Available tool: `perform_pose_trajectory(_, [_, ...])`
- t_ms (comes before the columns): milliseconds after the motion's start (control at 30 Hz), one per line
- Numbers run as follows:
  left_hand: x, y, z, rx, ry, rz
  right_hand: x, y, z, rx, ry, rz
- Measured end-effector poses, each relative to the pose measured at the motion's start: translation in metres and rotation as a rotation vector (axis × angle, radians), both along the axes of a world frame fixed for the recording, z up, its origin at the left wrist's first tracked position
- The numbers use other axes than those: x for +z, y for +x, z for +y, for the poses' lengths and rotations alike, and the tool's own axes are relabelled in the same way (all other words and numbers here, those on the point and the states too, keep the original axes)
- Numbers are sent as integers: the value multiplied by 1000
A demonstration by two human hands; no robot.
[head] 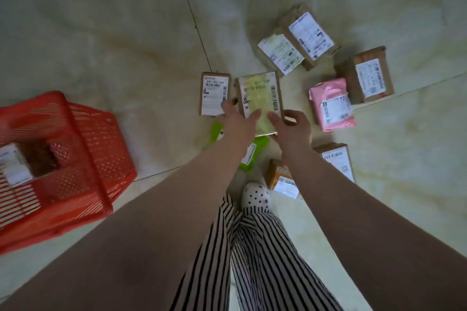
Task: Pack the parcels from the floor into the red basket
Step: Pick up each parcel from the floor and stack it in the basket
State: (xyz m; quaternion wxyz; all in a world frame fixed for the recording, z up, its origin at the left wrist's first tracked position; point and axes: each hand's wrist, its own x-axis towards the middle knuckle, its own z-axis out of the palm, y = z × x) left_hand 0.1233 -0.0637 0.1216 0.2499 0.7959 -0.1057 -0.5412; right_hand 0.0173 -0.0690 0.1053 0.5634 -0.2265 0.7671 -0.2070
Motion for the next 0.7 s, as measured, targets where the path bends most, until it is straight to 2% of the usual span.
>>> perform_pose_trajectory(133, [79, 30, 22, 19, -114, 81, 83, 23, 19, 122, 95, -97])
perform_pose_trajectory(267, [151, 76, 56, 22, -165, 69, 156, 55, 43, 332, 122, -73])
perform_pose_trajectory(367, [191, 108, 91, 97, -197, 102, 194, 85, 66, 412, 138, -169])
perform_pose_trajectory(500, [218, 149, 146, 308, -199, 146, 219, 133, 103, 457, 179, -301])
perform_pose_trajectory(600, [223, 188, 191, 459, -178, 162, 229, 179, 138, 466, 190, -325])
perform_pose_trajectory(700, [219, 230, 235, 520, -194, 194, 227, 228, 171, 424, 189, -332])
